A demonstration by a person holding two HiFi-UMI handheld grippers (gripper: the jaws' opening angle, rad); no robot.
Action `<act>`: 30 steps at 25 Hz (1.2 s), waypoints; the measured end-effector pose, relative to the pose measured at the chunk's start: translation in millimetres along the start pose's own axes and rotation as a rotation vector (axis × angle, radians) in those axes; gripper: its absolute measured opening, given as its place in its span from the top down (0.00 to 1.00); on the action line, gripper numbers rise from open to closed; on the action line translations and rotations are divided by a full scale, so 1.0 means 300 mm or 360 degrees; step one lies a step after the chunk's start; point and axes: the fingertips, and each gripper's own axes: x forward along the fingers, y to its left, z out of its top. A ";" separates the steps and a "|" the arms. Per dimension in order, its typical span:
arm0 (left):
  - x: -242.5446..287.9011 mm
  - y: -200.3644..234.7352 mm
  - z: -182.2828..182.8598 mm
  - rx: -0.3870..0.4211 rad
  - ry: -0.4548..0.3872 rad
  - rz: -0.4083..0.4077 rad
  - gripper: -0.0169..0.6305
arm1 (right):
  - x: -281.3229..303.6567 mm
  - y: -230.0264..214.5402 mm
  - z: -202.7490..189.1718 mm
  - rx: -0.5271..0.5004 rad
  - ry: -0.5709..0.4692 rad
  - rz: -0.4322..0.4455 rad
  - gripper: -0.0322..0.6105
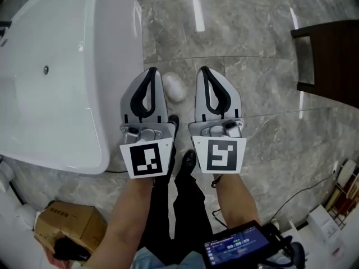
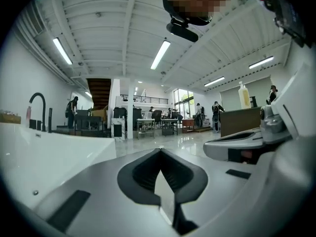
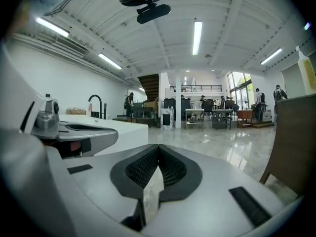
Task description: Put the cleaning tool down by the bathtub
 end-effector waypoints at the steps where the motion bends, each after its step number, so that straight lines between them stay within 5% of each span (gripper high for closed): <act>1: -0.013 -0.007 0.076 0.0015 -0.0027 -0.0005 0.95 | -0.021 -0.008 0.080 -0.0006 -0.0031 -0.0003 0.93; 8: -0.119 -0.043 0.565 0.0116 -0.0243 -0.0021 0.95 | -0.168 -0.023 0.584 -0.0090 -0.0260 0.0009 0.93; 18: -0.395 -0.090 1.082 0.0214 -0.0408 -0.0036 0.95 | -0.444 0.013 1.080 -0.0200 -0.0372 0.0019 0.93; 30: -0.741 -0.145 1.424 0.0270 -0.0517 -0.0005 0.95 | -0.797 0.127 1.448 -0.0265 -0.0559 0.0019 0.93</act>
